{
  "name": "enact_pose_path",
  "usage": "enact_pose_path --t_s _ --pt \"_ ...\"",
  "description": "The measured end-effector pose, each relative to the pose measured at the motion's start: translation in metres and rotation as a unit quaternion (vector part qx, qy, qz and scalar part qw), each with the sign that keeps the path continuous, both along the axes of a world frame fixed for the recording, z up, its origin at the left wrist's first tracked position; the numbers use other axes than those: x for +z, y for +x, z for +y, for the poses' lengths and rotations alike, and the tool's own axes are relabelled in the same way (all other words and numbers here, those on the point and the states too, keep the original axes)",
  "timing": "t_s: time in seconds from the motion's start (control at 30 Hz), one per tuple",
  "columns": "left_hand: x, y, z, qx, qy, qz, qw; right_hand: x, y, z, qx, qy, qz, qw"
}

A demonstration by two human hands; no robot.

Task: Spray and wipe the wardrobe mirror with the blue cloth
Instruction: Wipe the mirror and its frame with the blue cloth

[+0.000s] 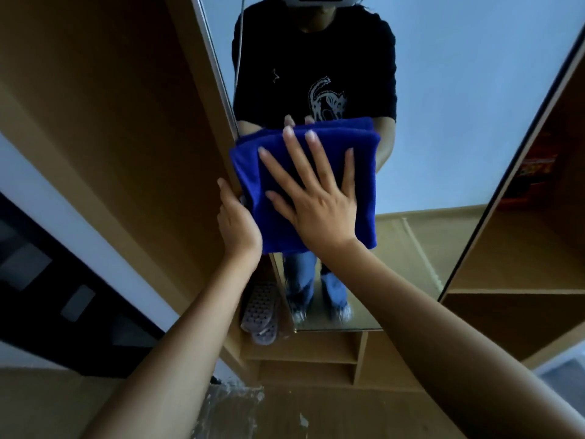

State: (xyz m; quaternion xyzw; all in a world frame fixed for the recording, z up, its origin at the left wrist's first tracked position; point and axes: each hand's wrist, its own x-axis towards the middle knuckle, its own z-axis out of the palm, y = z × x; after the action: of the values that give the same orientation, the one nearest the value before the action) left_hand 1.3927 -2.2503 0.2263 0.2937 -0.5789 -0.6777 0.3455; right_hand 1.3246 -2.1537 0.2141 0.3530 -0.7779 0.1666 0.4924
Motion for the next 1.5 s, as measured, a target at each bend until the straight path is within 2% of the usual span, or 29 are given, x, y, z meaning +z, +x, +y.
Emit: enact_pose_path --t_s 0.13,0.3,0.43,0.53,0.6,0.73,0.87,1.17,1.3,1.5 --pt "0.000 0.004 -0.007 -0.012 0.040 -0.010 0.999 -0.067 0.007 -0.004 -0.006 0.067 -0.015 0.998" --pt "0.007 0.007 -0.001 0.008 -0.028 -0.003 1.000 -0.127 0.009 0.004 0.011 0.124 -0.037 0.992" --pt "0.002 0.005 -0.004 0.013 -0.069 -0.005 0.998 -0.135 0.005 0.008 0.023 0.157 -0.052 0.986" --pt "-0.005 0.004 -0.007 0.000 -0.036 0.004 0.999 -0.124 0.002 0.009 0.020 0.163 -0.038 0.986" --pt "-0.008 0.003 -0.011 -0.010 -0.012 0.010 1.000 -0.105 0.000 0.008 0.012 0.144 -0.011 0.989" --pt "-0.008 0.005 -0.013 -0.053 0.010 0.021 0.998 -0.045 -0.001 -0.005 -0.034 0.020 0.034 0.999" --pt "-0.021 0.012 -0.015 -0.073 -0.042 -0.002 0.996 -0.027 0.000 -0.010 -0.033 0.001 0.030 0.999" --pt "-0.068 0.017 -0.011 -0.090 -0.085 -0.033 0.992 -0.035 0.004 -0.012 -0.017 0.004 -0.002 1.000" --pt "-0.086 0.018 -0.007 -0.085 -0.062 0.021 0.994 -0.052 0.007 -0.015 -0.023 -0.030 0.012 0.999" --pt "-0.112 0.008 -0.012 -0.076 -0.048 0.101 0.991 -0.126 0.006 -0.023 -0.029 -0.046 0.039 0.998"
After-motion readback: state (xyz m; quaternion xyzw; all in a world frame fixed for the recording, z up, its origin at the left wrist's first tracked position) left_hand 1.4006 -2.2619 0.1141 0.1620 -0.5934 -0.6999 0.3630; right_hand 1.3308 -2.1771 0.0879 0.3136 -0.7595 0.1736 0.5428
